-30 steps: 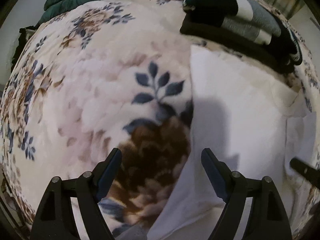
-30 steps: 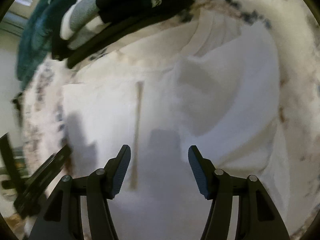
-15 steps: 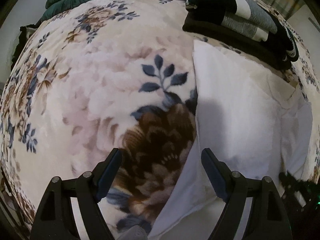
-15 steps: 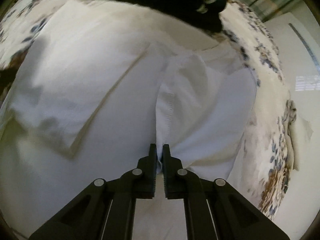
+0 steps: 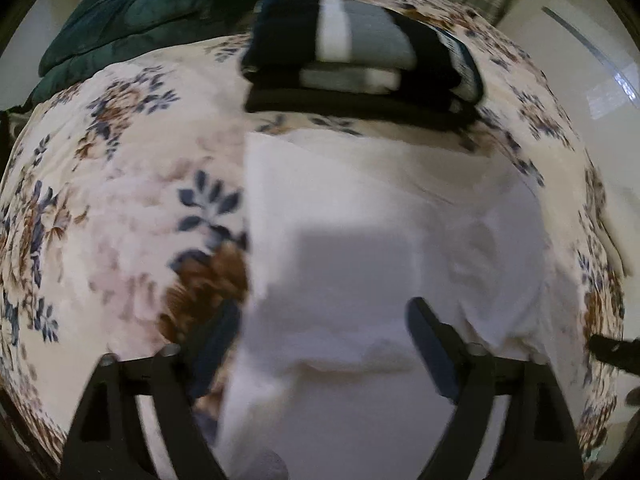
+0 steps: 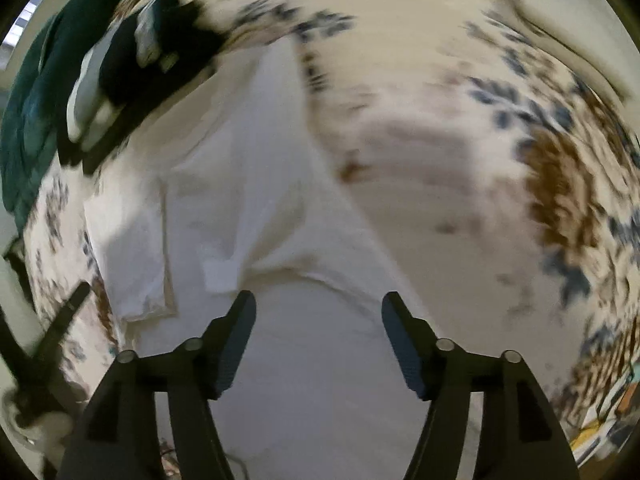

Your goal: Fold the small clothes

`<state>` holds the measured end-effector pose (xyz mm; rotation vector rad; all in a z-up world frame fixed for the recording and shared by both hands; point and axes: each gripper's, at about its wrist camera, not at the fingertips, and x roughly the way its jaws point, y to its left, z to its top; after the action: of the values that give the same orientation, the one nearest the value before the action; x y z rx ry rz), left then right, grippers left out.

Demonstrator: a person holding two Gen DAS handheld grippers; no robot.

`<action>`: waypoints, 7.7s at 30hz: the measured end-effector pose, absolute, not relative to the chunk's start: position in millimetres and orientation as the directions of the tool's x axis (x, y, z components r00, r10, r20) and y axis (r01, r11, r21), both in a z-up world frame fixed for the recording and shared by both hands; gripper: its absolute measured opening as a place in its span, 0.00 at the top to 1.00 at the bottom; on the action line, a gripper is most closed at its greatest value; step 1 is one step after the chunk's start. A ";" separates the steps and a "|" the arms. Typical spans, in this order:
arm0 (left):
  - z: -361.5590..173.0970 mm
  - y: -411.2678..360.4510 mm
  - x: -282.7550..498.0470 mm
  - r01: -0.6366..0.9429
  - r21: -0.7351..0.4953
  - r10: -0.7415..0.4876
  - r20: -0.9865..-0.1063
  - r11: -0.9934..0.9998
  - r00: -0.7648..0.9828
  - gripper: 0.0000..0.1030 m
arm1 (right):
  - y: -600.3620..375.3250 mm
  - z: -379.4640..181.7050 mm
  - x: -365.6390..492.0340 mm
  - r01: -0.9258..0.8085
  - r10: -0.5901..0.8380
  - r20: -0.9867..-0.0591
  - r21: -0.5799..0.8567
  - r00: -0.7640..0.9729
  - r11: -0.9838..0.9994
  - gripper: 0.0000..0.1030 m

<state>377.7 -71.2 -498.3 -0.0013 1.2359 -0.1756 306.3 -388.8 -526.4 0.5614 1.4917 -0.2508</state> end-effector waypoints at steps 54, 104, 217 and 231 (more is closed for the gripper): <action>-437.9 -125.4 68.1 -0.209 -0.244 -0.199 -0.956 0.947 0.216 1.00 | -373.6 -562.4 542.6 0.188 0.497 -0.868 0.489 0.006 0.852 0.96; -534.2 50.4 425.0 -0.138 -0.506 -0.456 -0.844 0.851 0.283 0.55 | -312.4 -591.2 484.7 0.277 0.494 -0.859 0.511 0.133 0.814 0.50; -480.4 99.6 187.0 -0.252 -0.736 -0.713 -0.674 0.628 0.193 0.94 | -231.7 -551.3 129.1 0.466 0.779 -0.590 0.762 0.211 0.451 0.96; -528.5 83.5 385.4 -0.219 -0.792 -0.727 -0.610 0.569 0.316 0.48 | -316.1 -566.2 330.5 0.482 0.642 -0.542 0.827 0.542 0.291 0.38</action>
<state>385.4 83.5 -528.5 -0.9525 1.2414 -0.4116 330.5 -316.1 -566.2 1.3458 1.0783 0.1404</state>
